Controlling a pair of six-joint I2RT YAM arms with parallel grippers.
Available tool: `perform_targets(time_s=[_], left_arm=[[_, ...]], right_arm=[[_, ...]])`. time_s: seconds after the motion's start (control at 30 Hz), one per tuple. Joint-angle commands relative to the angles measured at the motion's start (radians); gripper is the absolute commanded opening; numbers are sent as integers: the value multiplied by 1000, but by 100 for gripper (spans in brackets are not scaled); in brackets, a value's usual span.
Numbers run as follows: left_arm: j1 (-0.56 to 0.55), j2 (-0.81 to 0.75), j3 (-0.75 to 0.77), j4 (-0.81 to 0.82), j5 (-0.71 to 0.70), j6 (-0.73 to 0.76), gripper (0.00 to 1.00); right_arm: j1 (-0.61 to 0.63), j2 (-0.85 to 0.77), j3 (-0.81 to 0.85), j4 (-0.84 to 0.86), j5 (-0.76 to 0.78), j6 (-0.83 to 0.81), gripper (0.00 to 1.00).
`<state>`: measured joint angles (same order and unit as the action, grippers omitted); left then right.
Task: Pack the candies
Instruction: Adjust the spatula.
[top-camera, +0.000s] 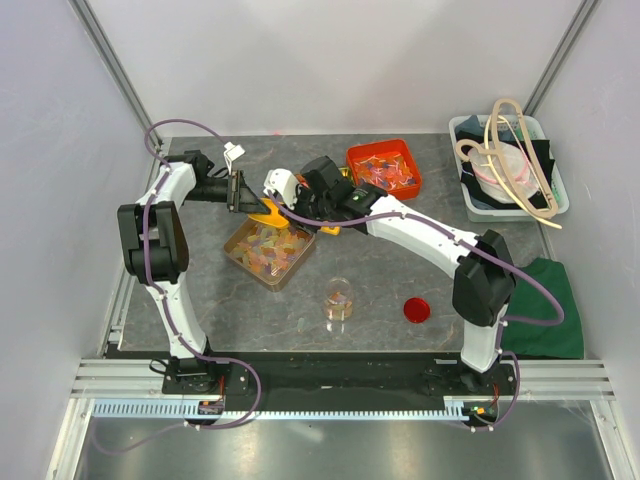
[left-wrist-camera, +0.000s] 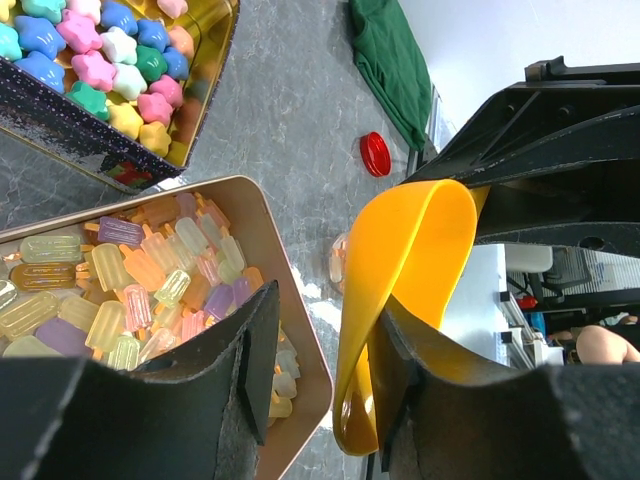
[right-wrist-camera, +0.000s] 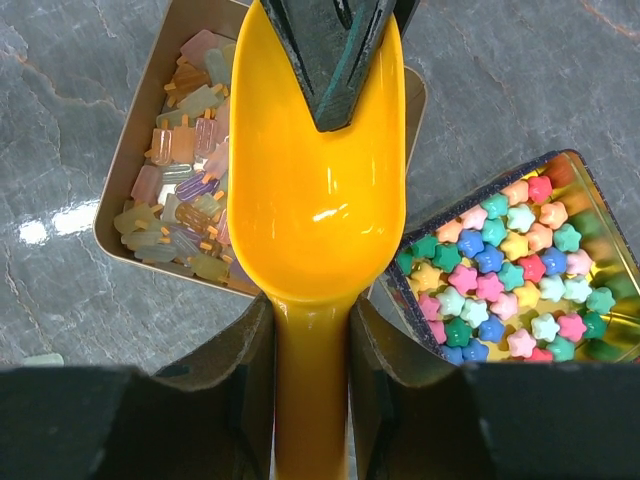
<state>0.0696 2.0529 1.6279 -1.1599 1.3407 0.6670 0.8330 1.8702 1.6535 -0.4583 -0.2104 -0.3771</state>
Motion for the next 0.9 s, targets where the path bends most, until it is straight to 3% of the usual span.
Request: perform_targets(time_s=[0.0,0.5,0.6,0.63,0.7,0.73,0.87], left_arm=[[-4,12,36,-3,23,23,45],[1,1,58,-3,20,11,42],[13,-20,91,-3,26,-4,58],[24,-23,101,-3,25,-10,77],[48,-31,133,-1,20,-24,96],[56,-34,144,-1,15,-36,100],[111,-36,188,8,-55,-56,100]], right_arm=[[5,7,61,26,-70,6,0],[8,41,101,13,6,41,0],[9,43,95,13,58,27,0],[8,37,91,13,77,20,0],[8,30,75,13,91,1,0],[6,21,69,15,98,-3,0],[6,-12,34,17,156,-34,0]])
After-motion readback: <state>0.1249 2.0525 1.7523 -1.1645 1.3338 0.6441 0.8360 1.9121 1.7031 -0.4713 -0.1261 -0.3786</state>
